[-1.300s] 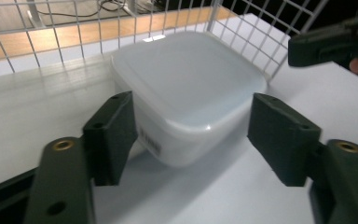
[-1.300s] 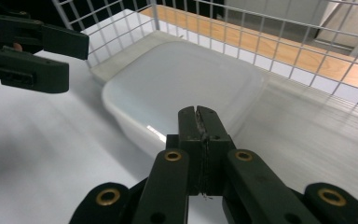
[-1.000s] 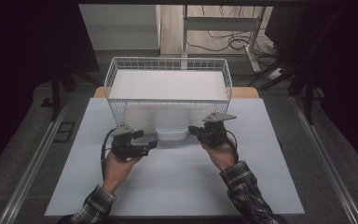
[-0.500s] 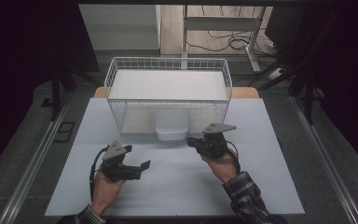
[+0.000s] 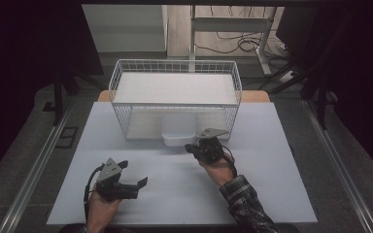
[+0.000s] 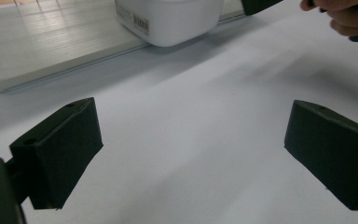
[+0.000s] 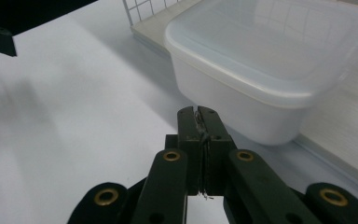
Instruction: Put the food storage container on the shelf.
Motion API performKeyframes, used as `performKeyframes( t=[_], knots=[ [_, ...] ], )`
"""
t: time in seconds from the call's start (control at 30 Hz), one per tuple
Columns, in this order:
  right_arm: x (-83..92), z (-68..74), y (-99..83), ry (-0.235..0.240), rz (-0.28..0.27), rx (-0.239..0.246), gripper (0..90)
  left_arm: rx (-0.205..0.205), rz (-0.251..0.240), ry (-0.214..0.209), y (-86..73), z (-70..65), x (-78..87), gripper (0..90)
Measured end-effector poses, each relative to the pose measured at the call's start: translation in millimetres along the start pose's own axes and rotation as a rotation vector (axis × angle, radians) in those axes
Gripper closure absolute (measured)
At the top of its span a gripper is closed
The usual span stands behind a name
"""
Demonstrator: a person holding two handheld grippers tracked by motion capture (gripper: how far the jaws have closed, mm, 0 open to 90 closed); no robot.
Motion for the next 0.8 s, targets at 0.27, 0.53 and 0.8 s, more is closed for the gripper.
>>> performKeyframes(
  t=[0.27,0.53,0.8],
  knots=[
    [-23.3,-8.3,-0.4,-0.037,0.02,0.031,88.8,-0.02,0.018,-0.013,-2.3,-3.6,-4.1,3.8],
    [-31.6,-16.3,3.6,-0.051,0.011,0.028,89.1,-0.023,0.021,-0.018,-2.9,-5.1,-6.6,3.9],
    [-43.1,-20.2,13.0,-0.061,0.012,0.04,89.1,-0.019,0.023,-0.021,-3.3,-4.6,-7.1,3.9]
  ],
)
Point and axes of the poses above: each handheld gripper's, and its own axes: x roughly backward along the jaws, y roughly out of its top, z roughly to its left, the point moved 6 cm from there along -x, roughly forward along the jaws, and after that the axes turned 5 degrees about -z, right-handed, at the moved point
